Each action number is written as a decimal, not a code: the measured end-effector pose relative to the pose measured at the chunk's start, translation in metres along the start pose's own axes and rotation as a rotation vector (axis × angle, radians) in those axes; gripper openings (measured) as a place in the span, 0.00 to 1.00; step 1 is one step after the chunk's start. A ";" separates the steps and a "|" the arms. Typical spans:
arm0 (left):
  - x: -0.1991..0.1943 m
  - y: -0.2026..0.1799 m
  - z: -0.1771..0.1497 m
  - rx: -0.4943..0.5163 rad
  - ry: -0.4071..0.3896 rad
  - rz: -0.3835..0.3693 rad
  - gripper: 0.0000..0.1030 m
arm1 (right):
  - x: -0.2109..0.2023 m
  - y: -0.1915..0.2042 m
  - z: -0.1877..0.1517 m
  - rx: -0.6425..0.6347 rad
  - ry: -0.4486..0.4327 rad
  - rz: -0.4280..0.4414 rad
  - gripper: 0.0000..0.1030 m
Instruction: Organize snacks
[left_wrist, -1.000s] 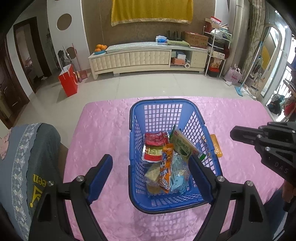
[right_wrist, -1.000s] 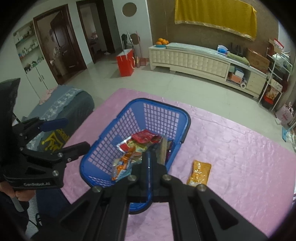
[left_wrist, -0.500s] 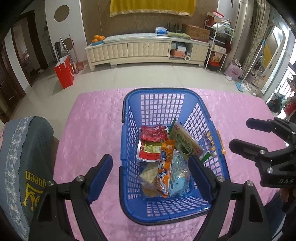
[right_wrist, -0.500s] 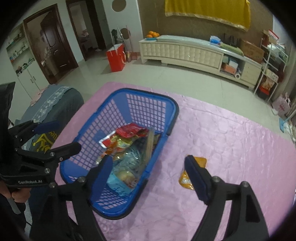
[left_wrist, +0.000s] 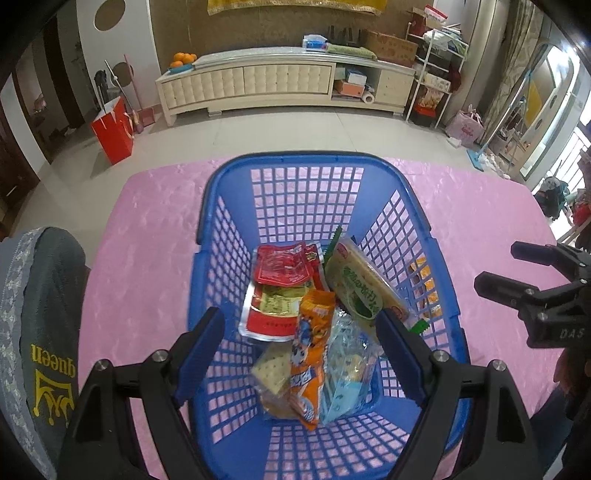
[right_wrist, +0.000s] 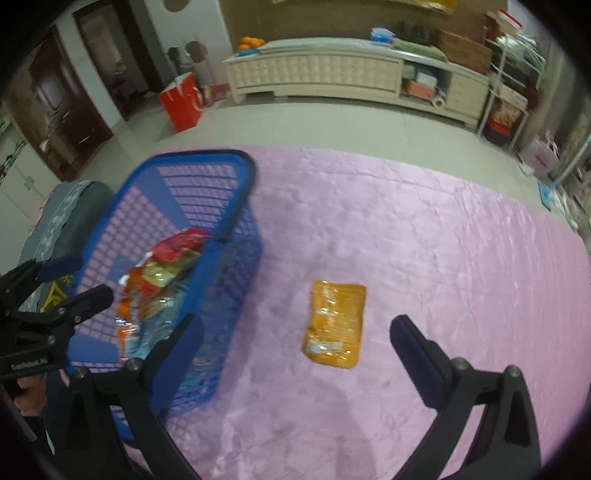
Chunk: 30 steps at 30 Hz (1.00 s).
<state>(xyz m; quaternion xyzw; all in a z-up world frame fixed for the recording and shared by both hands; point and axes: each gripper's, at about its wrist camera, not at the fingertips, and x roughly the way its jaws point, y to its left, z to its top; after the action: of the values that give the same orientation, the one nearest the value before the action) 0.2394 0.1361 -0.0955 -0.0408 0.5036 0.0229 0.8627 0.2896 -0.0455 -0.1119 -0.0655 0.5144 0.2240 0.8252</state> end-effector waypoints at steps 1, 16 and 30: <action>0.004 -0.001 0.001 0.001 0.007 0.001 0.80 | 0.005 -0.004 0.000 0.007 0.013 -0.003 0.99; 0.042 -0.003 0.007 0.020 0.054 0.040 0.80 | 0.087 -0.043 -0.009 0.099 0.160 -0.003 0.99; 0.047 -0.006 0.010 0.059 0.063 0.044 0.80 | 0.122 -0.015 -0.013 -0.021 0.168 -0.088 0.96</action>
<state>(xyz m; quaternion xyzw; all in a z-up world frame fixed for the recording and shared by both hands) 0.2720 0.1309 -0.1314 -0.0050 0.5319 0.0258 0.8464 0.3313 -0.0262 -0.2270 -0.1152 0.5762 0.1868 0.7873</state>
